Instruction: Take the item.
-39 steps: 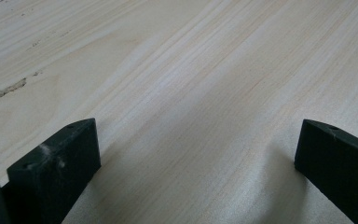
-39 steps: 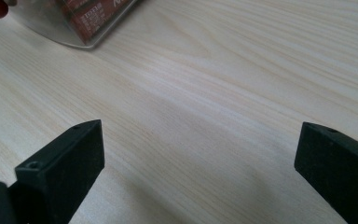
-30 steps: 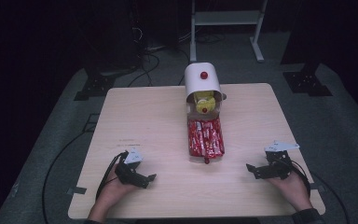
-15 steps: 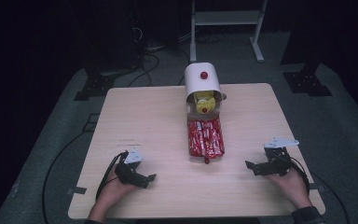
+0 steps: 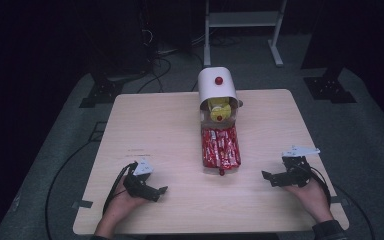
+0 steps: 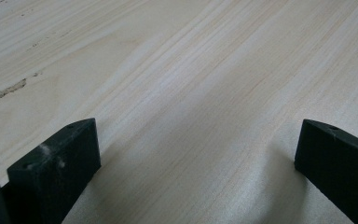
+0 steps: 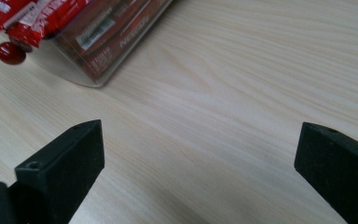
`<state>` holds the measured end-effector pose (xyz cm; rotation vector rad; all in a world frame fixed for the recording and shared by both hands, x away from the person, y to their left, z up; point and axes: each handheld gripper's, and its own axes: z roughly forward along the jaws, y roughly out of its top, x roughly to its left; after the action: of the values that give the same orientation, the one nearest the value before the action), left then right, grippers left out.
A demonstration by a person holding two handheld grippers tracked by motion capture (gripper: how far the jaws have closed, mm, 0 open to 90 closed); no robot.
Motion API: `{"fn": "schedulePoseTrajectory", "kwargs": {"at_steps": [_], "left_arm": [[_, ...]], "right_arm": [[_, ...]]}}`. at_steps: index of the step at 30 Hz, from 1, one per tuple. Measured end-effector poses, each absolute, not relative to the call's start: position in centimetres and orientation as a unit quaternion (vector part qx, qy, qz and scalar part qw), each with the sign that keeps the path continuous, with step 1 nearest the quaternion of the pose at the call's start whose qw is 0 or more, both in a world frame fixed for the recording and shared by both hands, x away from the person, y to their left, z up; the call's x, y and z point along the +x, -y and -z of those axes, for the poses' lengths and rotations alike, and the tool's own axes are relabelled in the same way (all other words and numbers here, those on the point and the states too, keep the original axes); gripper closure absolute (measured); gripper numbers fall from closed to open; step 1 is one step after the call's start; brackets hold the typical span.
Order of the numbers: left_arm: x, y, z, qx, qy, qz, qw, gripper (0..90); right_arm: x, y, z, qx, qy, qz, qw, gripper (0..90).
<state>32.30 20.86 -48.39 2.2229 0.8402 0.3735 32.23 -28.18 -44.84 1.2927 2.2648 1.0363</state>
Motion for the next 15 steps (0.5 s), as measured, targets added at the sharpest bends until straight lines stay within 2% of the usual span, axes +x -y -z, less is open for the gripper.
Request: {"fn": "schedulePoseTrajectory", "kwargs": {"at_steps": [15], "left_arm": [[32.3, -20.9, 48.4, 0.862, -0.326, -0.145, 0.359, 0.0]], "right_arm": [[33.7, 26.7, 43.9, 0.447, -0.799, -0.368, 0.163, 0.8]]}}
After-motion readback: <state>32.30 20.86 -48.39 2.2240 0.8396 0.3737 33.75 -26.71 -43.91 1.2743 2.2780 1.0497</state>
